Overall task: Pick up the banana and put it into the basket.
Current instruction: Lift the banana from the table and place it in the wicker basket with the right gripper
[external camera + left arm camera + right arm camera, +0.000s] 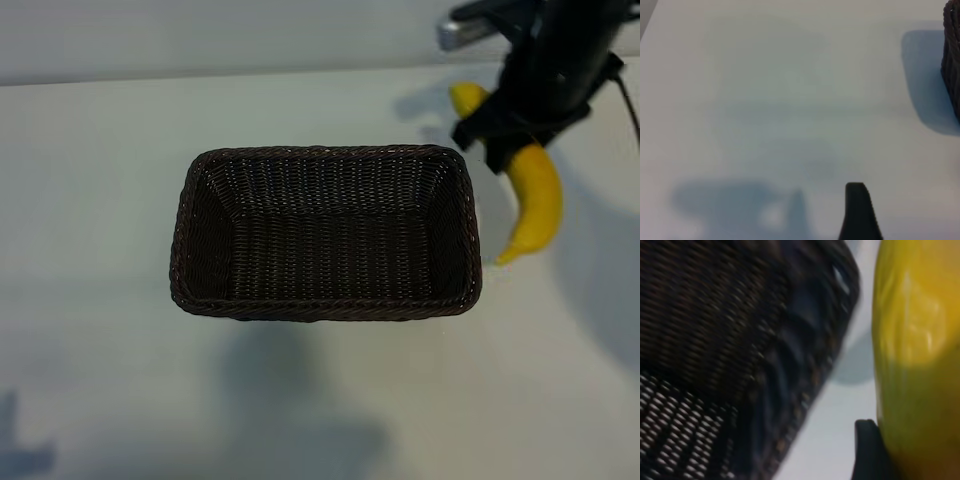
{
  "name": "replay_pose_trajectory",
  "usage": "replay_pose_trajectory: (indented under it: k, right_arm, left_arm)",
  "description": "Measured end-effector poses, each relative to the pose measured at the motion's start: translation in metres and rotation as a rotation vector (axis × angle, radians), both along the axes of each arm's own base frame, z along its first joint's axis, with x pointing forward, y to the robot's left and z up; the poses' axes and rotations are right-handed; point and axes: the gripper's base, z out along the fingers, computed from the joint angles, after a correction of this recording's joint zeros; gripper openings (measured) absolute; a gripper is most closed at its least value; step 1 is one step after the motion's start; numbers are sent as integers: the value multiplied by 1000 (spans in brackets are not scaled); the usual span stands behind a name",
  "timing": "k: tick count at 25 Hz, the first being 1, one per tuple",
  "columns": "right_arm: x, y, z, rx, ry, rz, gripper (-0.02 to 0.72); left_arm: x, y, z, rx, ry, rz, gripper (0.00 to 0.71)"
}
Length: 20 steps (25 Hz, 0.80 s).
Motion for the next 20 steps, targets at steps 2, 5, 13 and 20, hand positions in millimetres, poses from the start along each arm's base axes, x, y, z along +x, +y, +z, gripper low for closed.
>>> replay_pose_trajectory:
  k: [2,5,13,20]
  right_arm:
    - [4,15,2,7,-20,29,422]
    - [6,38,1,15,-36,79,422]
    - [-20,98,10,-40,-112,431,422]
    - [-44,136,11,-166,-234,873,422]
  left_arm:
    - [0,0,0,0,0,0,505]
    - [0,0,0,0,0,0,505]
    - [0,0,0,0,0,0,505]
    - [0,0,0,0,0,0,505]
